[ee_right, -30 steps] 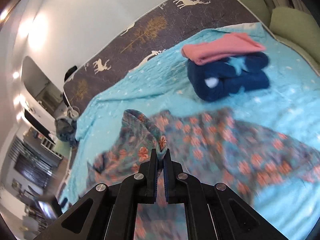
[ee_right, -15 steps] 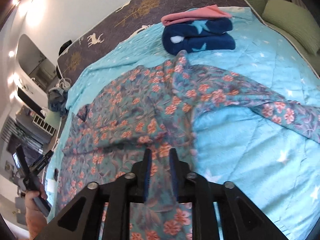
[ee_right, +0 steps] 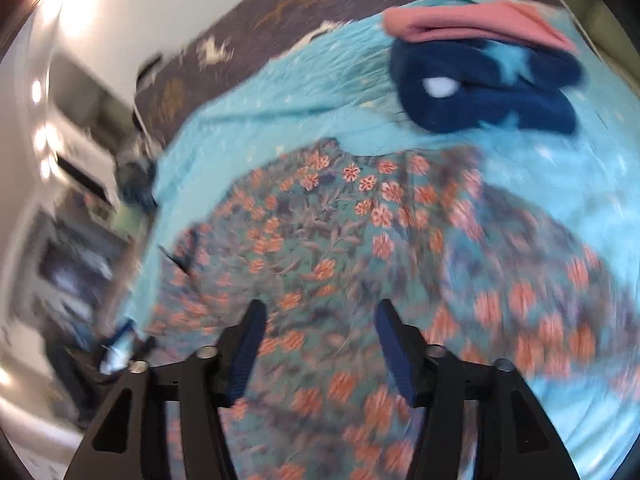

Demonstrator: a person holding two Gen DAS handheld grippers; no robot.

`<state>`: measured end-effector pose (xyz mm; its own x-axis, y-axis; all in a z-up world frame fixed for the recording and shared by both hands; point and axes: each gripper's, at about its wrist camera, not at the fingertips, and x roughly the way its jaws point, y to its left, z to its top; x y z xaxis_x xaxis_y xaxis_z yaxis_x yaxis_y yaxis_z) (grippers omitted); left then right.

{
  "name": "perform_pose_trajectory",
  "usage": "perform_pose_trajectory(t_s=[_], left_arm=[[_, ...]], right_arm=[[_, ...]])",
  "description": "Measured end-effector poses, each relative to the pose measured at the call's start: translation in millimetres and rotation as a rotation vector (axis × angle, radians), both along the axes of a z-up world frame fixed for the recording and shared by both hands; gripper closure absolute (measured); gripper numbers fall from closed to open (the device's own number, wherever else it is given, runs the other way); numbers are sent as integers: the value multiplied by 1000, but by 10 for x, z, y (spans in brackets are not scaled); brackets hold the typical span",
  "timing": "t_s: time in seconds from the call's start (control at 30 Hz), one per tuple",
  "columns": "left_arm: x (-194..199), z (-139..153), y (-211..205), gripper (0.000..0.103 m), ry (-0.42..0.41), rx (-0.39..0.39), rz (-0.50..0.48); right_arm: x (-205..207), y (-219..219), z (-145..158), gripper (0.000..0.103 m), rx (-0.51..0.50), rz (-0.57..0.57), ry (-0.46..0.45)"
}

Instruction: Fold small clothes

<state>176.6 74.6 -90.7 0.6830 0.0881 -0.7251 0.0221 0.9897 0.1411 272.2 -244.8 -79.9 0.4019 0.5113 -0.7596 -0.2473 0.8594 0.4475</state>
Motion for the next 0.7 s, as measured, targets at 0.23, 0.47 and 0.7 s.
perform_pose_trajectory(t_s=[0.23,0.47,0.7], left_arm=[[-28,-46,148,26,28,4,56],[-211,84,378,26,-18,-25,124],[-433,84,697,26,-33,-73,215]], right_arm=[[283,235,-287,97,-81,95,40],[-399,-26,438,95,165,110,-167],[-1952,-205,538,77,118,275,-303]])
